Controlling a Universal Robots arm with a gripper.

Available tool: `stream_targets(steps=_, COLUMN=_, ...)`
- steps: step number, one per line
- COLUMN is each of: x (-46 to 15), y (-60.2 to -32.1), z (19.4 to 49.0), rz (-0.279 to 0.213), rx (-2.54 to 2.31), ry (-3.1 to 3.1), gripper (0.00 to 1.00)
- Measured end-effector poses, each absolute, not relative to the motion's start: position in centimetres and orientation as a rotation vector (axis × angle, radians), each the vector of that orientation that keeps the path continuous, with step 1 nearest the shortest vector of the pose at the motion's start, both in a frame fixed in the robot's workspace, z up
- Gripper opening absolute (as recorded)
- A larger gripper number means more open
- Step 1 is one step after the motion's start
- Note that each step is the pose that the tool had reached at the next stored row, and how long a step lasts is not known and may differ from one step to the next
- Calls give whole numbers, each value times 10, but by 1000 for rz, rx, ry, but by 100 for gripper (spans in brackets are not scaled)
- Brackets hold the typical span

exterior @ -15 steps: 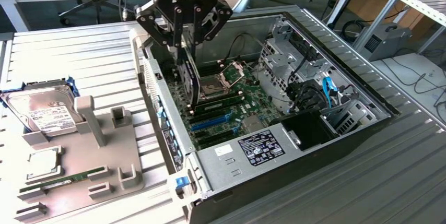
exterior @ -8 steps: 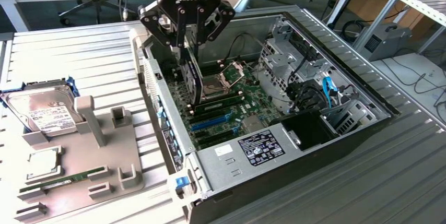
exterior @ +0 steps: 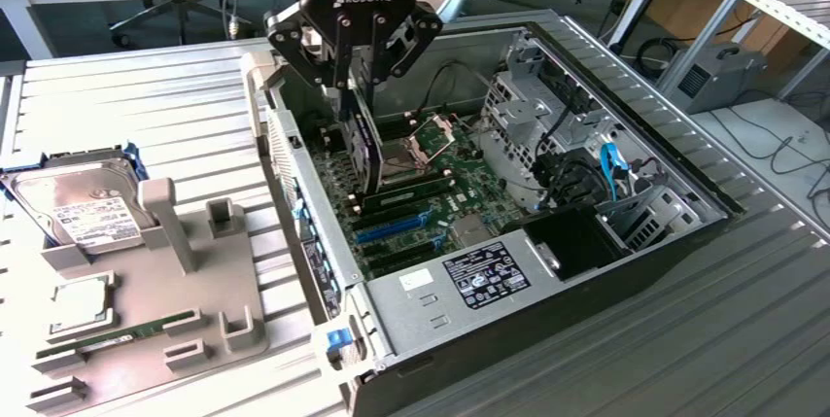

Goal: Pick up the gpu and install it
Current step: 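Pick up the gpu and move the gpu toward the slot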

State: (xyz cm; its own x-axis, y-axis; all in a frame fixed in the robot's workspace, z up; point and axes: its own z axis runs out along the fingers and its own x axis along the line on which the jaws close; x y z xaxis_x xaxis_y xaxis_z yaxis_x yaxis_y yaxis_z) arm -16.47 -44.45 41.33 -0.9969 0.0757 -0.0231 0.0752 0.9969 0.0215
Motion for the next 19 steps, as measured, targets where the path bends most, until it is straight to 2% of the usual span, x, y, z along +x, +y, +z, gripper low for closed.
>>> stream_targets(steps=19, x=-152, y=-445, z=410, rz=32, rx=118, ry=3115, gripper=26)
